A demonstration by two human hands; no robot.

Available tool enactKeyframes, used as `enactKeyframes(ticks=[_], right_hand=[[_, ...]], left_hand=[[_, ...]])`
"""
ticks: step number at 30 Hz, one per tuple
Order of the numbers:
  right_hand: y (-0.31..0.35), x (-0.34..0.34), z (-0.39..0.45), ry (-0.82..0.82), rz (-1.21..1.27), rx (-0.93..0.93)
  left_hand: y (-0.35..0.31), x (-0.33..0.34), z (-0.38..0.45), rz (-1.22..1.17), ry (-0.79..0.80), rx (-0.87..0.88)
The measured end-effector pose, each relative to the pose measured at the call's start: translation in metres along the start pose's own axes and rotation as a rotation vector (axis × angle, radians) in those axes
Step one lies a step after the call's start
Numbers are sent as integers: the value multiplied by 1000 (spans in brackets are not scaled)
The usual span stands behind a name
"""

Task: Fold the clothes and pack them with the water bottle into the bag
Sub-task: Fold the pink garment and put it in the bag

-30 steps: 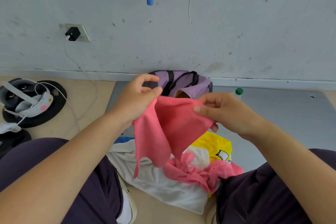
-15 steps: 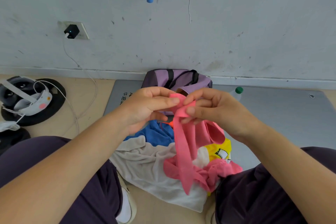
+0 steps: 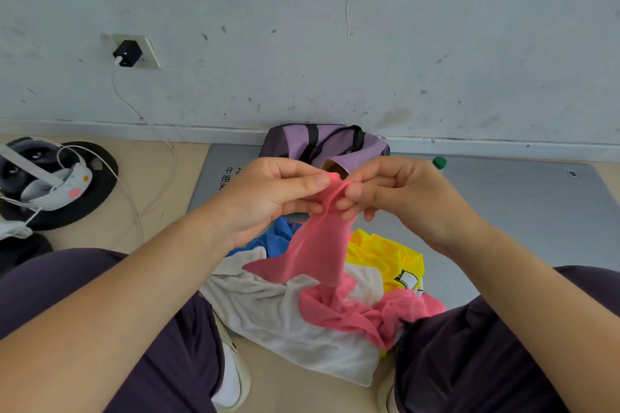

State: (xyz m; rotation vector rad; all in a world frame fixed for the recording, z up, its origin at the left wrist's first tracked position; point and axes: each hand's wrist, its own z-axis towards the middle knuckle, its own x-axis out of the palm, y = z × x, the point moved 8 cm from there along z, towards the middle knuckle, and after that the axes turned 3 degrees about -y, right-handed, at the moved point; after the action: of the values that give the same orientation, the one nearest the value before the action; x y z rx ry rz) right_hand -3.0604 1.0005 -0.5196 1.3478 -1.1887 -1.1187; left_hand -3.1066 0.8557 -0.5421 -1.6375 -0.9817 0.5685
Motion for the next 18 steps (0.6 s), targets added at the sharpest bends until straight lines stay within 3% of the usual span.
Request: enactKeyframes(ticks=[5, 10, 15, 18], right_hand=[[4, -4, -1, -72, -283, -80], [10, 20, -12, 159, -49, -64], [13, 2, -7, -163, -279, -134], [17, -1, -7, -239, -381, -188]], left_hand=[[1, -7, 2, 29, -118, 8], [3, -4, 0, -25, -130, -18], [6, 13, -4, -110, 0, -43], [6, 15, -3, -138, 28, -48]])
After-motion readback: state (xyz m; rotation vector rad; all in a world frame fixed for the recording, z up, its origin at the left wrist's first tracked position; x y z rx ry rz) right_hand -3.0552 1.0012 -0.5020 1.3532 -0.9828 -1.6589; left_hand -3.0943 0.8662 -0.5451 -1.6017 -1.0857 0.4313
